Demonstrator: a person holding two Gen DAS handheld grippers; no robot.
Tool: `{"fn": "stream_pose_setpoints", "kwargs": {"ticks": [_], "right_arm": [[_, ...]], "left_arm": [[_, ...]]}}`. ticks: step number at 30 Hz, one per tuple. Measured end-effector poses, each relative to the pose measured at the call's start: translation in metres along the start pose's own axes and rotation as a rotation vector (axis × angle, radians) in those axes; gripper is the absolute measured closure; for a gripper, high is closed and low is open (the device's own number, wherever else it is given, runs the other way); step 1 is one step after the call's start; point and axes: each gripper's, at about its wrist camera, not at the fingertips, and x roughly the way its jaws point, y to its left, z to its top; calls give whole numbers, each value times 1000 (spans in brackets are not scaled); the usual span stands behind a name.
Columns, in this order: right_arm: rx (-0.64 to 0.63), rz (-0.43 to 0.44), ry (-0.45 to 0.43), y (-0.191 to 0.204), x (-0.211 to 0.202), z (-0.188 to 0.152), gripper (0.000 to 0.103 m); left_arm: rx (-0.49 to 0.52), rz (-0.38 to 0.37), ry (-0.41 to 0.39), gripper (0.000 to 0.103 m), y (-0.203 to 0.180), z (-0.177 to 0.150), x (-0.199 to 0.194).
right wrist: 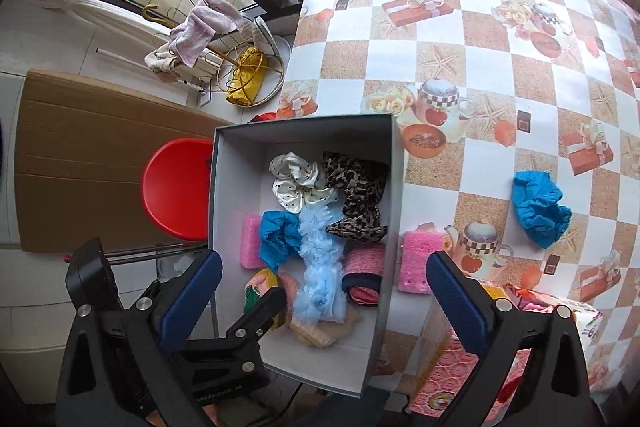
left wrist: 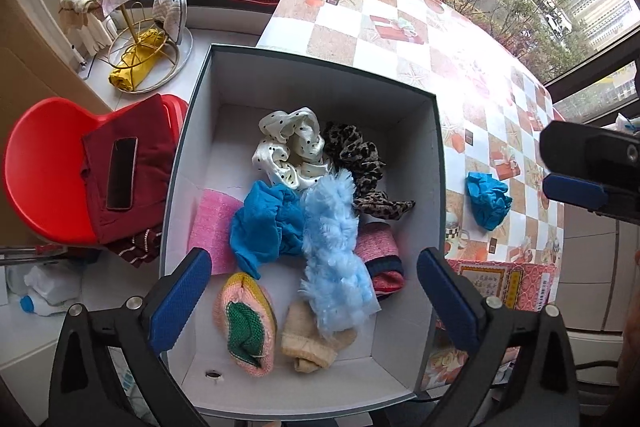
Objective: Organize soft objects
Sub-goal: 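Move both tools back toward the pink sponge and blue cloth on the table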
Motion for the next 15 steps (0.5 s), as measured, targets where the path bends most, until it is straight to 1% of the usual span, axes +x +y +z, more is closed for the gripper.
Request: {"fn": "stream_pose_setpoints", "kwargs": {"ticks": [2, 4, 7, 10, 12, 15], "right_arm": [[2, -44, -9, -11, -9, 6, 0], [-5, -114, 5, -26, -13, 11, 0], [-9, -225, 79, -53, -3, 17, 0], [-36, -295, 152, -75, 14, 21, 0], [-65, -318, 195, -87, 26, 20, 0], [-140, -331, 256, -93, 49, 19, 0]], "left_arm": [[1, -2, 0, 0, -3, 1, -2], [0, -5, 3, 0, -7, 2, -2], [-4, -11, 11, 0, -12, 0, -5], [-6, -11, 23, 0, -17, -3, -5], [-4, -5, 35, 0, -20, -5, -3], [-11, 10, 53, 0, -23, -8, 0]]}}
